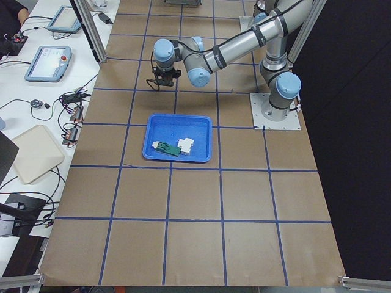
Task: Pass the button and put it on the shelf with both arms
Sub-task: 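Lift the red push button and carry it toward the table center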
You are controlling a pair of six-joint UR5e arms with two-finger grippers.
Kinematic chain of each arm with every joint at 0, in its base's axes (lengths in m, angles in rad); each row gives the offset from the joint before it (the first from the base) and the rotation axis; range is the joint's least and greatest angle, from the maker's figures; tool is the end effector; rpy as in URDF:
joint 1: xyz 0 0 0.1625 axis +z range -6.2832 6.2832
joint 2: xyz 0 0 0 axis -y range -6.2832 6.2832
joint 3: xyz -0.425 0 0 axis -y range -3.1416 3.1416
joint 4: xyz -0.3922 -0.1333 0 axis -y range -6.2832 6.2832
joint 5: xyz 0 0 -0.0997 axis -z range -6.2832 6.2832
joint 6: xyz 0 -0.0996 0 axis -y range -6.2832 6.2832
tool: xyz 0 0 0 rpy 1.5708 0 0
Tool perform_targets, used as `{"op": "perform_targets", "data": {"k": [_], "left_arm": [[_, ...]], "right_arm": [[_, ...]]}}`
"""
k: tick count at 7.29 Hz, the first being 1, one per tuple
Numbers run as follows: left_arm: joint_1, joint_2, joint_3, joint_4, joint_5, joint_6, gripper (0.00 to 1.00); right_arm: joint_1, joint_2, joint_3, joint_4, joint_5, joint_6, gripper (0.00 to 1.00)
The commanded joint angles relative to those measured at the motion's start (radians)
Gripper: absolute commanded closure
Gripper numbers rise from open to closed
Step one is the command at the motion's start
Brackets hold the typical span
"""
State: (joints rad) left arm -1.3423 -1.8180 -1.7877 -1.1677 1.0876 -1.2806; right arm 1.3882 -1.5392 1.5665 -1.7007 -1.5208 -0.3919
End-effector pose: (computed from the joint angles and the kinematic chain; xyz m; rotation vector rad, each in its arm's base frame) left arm -0.0506 -0.5753 0.3049 1.8812 -1.9711 -0.4090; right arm 0.0425 -0.5314 0.4878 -0.3297 3.1003 -0.1756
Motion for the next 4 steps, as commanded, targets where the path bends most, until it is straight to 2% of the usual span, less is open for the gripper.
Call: {"op": "perform_targets", "data": {"k": [1,2,3,4], "left_arm": [[-0.118,0.029,0.001,0.006,-0.165,-0.214,1.0],[-0.168,0.037,0.001,0.016,-0.178,-0.271,1.0],[-0.211,0.042,0.002,0.019,-0.202,-0.332,1.0],[-0.245,0.034,0.001,0.049,-0.244,-0.388,1.0]], "right_arm": [[-0.086,-0.009,0.004,-0.002,0.074,-0.189,0.0],[-0.106,-0.016,0.009,-0.002,0.091,-0.256,0.0],[-0.135,-0.018,0.009,0.001,0.181,-0.336,0.0],[-0.152,-0.022,0.01,0.016,0.321,-0.495,0.0]]}}
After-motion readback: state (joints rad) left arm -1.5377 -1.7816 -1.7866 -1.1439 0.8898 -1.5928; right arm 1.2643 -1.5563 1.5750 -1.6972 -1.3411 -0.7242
